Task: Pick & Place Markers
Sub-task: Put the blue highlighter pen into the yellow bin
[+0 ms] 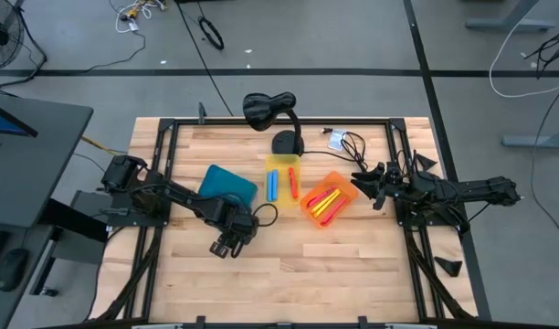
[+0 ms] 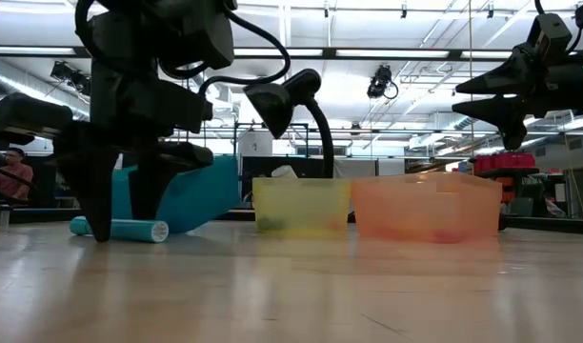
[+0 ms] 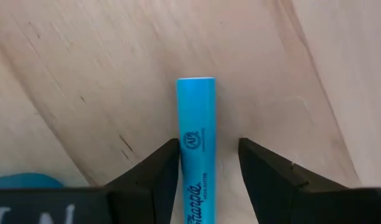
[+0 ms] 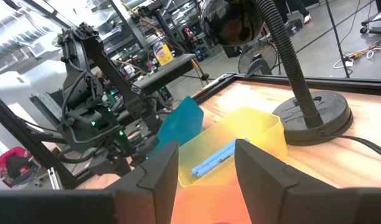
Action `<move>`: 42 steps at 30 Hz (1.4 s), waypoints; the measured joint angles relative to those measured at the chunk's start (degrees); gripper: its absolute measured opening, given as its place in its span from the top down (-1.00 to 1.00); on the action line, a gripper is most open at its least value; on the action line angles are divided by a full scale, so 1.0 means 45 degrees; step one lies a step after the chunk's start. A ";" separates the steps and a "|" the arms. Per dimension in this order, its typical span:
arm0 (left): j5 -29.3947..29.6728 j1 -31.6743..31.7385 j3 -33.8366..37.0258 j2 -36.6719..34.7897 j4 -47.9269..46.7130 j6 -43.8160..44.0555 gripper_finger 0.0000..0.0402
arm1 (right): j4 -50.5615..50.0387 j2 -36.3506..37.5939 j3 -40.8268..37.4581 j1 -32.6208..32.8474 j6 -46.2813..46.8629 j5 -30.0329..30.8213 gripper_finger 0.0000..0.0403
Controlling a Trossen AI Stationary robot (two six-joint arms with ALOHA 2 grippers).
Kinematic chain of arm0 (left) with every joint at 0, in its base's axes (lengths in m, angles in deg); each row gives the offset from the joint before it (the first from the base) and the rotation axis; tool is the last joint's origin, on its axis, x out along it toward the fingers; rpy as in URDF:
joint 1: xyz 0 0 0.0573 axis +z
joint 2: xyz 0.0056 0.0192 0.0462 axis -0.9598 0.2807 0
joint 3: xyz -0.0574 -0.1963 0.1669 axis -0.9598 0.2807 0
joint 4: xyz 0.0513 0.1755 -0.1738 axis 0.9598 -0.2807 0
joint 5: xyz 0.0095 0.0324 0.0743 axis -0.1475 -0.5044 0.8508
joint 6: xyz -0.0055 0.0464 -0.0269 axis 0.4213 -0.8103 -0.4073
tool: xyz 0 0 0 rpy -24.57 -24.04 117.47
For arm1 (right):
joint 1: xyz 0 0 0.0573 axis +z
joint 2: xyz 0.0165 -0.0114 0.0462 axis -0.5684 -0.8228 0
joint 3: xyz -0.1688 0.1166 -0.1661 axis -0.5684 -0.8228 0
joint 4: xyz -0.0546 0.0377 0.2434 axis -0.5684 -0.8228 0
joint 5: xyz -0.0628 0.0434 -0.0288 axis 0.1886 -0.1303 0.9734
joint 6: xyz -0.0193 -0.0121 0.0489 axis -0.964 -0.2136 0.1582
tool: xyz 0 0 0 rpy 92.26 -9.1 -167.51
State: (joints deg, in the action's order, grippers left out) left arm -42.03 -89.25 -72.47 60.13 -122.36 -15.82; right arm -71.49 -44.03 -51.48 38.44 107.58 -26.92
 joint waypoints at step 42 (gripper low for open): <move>-0.0960 0.1354 -0.3929 -0.0282 -0.3732 1.1544 0.67 | 0.0005 0.0000 0.0000 0.0000 0.0000 0.0000 0.21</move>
State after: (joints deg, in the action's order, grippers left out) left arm -46.35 -83.16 -90.15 58.86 -139.15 36.13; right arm -71.47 -44.03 -51.48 38.44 107.58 -26.92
